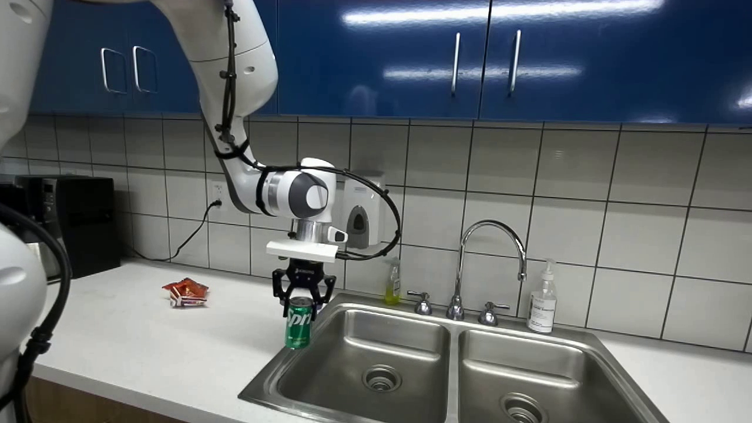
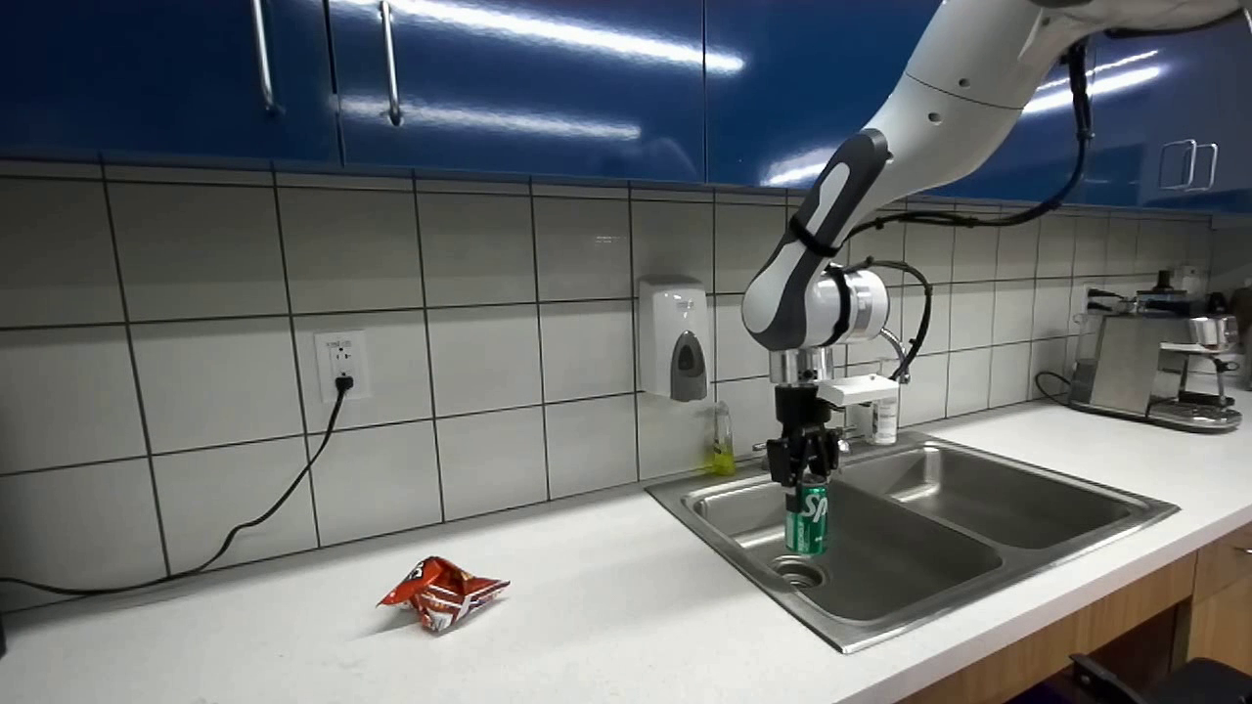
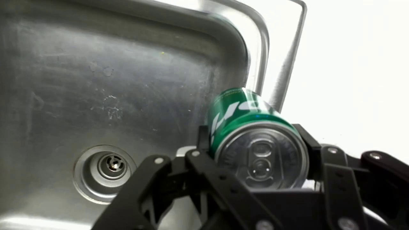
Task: Remove the can out of the sink
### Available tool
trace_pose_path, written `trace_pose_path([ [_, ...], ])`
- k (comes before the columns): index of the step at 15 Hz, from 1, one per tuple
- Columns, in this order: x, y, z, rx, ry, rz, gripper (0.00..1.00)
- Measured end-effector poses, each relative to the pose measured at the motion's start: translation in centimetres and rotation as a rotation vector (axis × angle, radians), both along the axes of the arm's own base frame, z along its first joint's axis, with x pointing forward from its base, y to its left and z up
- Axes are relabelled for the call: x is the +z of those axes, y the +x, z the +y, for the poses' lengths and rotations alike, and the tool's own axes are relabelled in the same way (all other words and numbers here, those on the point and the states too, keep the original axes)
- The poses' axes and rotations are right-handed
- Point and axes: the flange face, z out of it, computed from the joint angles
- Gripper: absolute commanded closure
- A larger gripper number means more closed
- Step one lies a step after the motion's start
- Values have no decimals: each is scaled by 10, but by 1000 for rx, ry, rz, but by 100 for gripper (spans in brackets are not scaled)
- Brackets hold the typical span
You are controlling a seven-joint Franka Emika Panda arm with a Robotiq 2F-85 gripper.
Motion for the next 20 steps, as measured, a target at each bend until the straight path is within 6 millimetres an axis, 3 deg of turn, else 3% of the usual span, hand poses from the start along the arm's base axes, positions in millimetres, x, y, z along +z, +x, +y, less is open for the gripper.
trace_pose_path([
  [6,6,-24,52,102,20,14,62],
  [14,-4,-53,128,218,59,54,62],
  [20,-7,-64,163,257,86,65,62],
])
